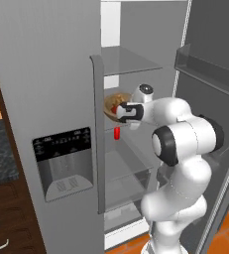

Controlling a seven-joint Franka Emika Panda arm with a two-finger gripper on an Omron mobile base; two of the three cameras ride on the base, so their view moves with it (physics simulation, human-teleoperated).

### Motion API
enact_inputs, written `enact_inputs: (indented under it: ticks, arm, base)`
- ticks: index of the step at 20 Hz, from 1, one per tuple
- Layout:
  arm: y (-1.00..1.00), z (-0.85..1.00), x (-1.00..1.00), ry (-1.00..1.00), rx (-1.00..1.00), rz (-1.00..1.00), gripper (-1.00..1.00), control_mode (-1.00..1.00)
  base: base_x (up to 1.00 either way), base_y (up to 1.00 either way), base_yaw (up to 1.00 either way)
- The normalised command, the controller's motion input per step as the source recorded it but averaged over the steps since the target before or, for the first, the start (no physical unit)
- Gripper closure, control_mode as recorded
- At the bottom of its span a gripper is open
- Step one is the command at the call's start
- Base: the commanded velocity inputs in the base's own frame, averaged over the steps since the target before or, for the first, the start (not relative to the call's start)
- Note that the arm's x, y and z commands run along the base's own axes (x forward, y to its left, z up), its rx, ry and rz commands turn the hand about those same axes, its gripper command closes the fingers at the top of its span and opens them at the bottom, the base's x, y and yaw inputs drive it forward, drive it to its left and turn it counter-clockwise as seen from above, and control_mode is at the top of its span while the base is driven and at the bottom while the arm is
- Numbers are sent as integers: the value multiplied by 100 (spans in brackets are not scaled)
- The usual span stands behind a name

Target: Pick the chicken drumstick and bell pepper from their plates and place them in the bowl. Then put the bowl in the fridge.

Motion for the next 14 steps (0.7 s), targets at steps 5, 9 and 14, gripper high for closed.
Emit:
enact_inputs:
  ticks: [5, 9, 14]
  arm:
    - [10, -20, 37, 0, 9, -3, 100, -100]
    - [25, -17, 57, 0, 5, -2, 100, -100]
    - [30, -10, 53, 0, 0, 0, 100, -100]
  base:
    - [0, 0, 0]
    - [0, 0, 0]
    - [0, 0, 0]
